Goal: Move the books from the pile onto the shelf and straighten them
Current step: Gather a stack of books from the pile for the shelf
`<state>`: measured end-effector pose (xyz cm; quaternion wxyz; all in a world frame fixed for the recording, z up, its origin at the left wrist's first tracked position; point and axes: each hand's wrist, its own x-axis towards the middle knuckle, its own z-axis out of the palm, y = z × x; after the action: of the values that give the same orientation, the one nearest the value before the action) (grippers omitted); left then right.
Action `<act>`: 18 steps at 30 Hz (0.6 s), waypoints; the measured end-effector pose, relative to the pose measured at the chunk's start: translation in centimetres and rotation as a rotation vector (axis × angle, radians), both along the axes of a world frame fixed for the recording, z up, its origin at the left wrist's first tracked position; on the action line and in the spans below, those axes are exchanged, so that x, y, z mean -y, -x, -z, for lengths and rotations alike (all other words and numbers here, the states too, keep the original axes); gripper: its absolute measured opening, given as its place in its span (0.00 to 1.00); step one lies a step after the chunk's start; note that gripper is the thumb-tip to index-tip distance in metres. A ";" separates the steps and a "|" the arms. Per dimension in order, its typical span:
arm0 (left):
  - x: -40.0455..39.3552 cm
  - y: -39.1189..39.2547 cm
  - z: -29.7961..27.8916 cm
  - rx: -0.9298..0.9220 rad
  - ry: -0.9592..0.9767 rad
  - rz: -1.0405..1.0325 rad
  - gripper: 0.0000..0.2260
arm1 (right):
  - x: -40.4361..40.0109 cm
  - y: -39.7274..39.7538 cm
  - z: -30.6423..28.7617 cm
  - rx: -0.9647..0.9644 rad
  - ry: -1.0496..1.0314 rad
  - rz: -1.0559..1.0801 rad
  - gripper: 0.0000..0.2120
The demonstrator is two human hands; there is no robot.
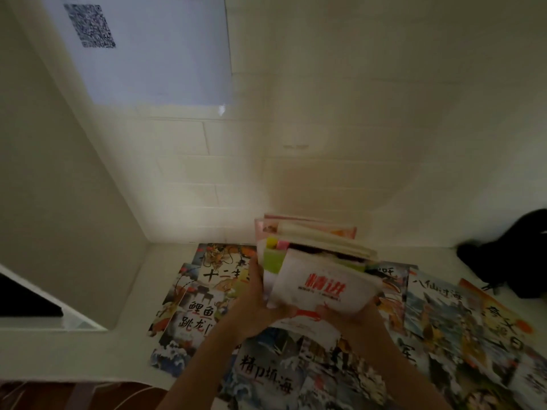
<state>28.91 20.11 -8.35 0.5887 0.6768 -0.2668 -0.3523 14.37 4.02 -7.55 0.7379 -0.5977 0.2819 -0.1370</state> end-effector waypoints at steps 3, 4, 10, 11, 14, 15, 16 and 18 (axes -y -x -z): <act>0.0 1.0 2.2 -0.034 0.025 -0.011 0.37 | -0.2 0.4 1.9 -0.049 0.098 -0.035 0.33; -0.2 1.3 3.0 -0.050 0.017 -0.032 0.39 | -0.3 0.7 2.5 -0.056 0.148 -0.040 0.33; 0.0 2.4 4.8 -0.115 0.064 -0.053 0.44 | -1.1 1.0 5.3 -0.124 0.284 0.032 0.34; 0.1 2.4 4.8 -0.109 0.074 -0.051 0.44 | -1.0 0.8 5.3 -0.129 0.275 0.041 0.35; 0.3 2.2 4.6 -0.067 0.093 -0.022 0.40 | -0.1 0.8 5.5 -0.136 0.224 0.025 0.34; 0.3 2.2 4.5 -0.081 0.099 -0.022 0.39 | -0.1 0.9 5.5 -0.146 0.253 0.022 0.34; 0.4 2.1 4.5 -0.091 0.109 -0.025 0.37 | -0.3 0.9 5.3 -0.156 0.277 0.026 0.34; 0.3 2.1 3.9 -0.103 0.128 -0.043 0.36 | -0.9 0.7 4.4 -0.158 0.322 0.039 0.35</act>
<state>26.84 19.77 -12.26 0.6511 0.6246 -0.2435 -0.3560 13.68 4.87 -11.95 0.6054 -0.7115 0.3249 -0.1476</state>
